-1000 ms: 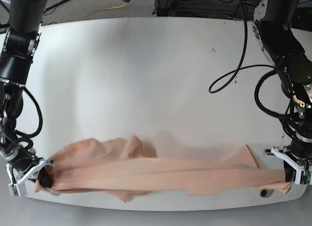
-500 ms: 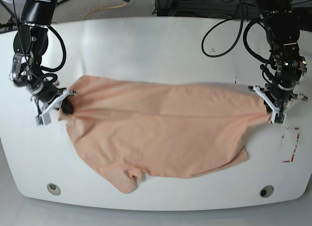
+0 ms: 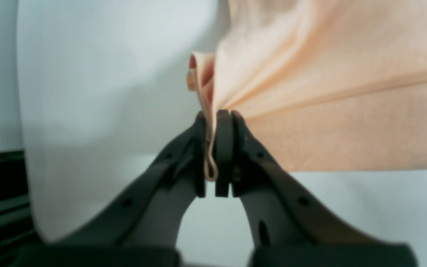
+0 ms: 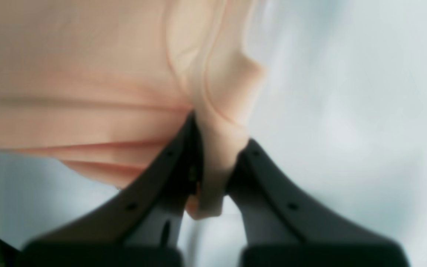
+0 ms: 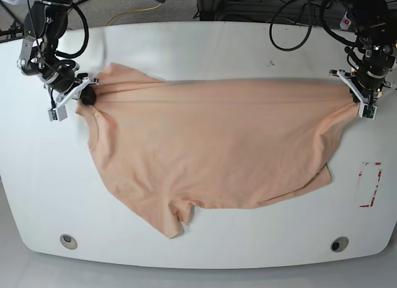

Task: Fold the T-shirt properly
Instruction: 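Release the shirt and move the right gripper to the hem corner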

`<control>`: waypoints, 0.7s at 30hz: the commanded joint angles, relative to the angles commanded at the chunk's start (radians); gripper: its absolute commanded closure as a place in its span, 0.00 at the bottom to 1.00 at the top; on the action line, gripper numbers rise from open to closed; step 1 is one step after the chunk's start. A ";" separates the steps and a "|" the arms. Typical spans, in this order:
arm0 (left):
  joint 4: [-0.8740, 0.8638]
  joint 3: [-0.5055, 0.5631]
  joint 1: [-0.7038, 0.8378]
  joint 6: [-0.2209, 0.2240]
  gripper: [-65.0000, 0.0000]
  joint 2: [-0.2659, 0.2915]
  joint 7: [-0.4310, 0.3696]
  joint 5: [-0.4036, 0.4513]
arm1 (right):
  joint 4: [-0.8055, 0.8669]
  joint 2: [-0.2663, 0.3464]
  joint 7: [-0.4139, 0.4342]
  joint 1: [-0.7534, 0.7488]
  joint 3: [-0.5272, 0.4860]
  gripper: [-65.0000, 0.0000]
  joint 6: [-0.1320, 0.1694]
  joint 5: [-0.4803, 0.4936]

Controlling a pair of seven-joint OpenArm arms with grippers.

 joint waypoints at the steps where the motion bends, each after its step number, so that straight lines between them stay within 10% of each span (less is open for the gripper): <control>1: 0.002 0.000 0.011 0.000 0.99 0.000 0.000 0.000 | 0.000 0.000 -0.006 -0.006 0.000 1.00 0.002 0.000; 10: 0.015 -0.037 0.083 -0.002 0.97 0.003 0.000 -0.003 | 0.003 -0.077 -0.025 -0.068 0.000 0.97 0.002 0.000; 17: 0.012 -0.054 0.089 -0.014 0.84 0.029 0.000 -0.008 | 0.028 -0.097 -0.021 -0.078 0.002 0.47 0.063 0.000; 21: 0.011 -0.052 0.077 -0.107 0.50 0.031 0.000 0.002 | 0.103 -0.098 -0.023 -0.081 0.002 0.30 0.060 0.000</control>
